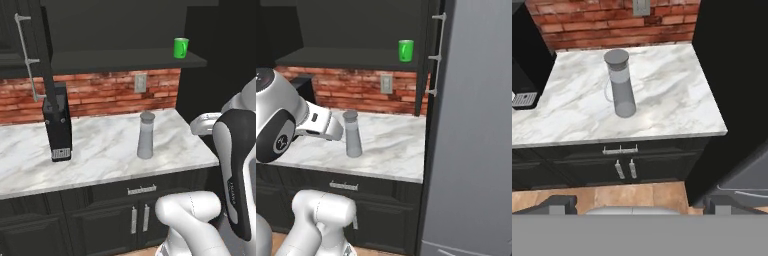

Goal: There is a tray on the dining counter. Grab the cup, mug, and pitcher and place them on the tray. The pitcher may be placed next to the tray if it cannot fit the tray.

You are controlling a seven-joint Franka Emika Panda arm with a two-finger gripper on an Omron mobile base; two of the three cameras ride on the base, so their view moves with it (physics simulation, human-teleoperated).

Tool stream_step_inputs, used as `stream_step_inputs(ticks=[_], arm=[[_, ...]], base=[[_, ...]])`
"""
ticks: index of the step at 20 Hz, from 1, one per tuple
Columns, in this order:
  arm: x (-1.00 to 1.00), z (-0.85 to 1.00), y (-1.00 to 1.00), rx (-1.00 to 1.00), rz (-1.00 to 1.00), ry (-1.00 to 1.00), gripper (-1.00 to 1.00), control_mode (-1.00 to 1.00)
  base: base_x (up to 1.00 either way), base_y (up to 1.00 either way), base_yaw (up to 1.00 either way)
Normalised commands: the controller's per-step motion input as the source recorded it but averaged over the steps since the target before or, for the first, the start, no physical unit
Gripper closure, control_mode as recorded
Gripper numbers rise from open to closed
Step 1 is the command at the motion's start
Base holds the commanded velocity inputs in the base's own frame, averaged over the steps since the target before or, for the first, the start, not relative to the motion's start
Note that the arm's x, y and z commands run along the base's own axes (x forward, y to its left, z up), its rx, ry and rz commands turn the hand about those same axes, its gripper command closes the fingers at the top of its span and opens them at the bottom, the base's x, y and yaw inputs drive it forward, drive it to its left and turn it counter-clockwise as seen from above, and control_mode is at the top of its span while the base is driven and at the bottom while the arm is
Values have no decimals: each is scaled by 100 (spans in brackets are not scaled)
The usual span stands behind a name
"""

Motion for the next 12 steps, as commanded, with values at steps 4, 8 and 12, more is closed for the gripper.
stream_step_inputs(ticks=[4,8,12], arm=[[0,0,0,0,0,0,-100,100],[0,0,0,0,0,0,-100,100],[0,0,0,0,0,0,-100,100]], base=[[34,-10,1],[46,-14,1],[41,-32,5]])
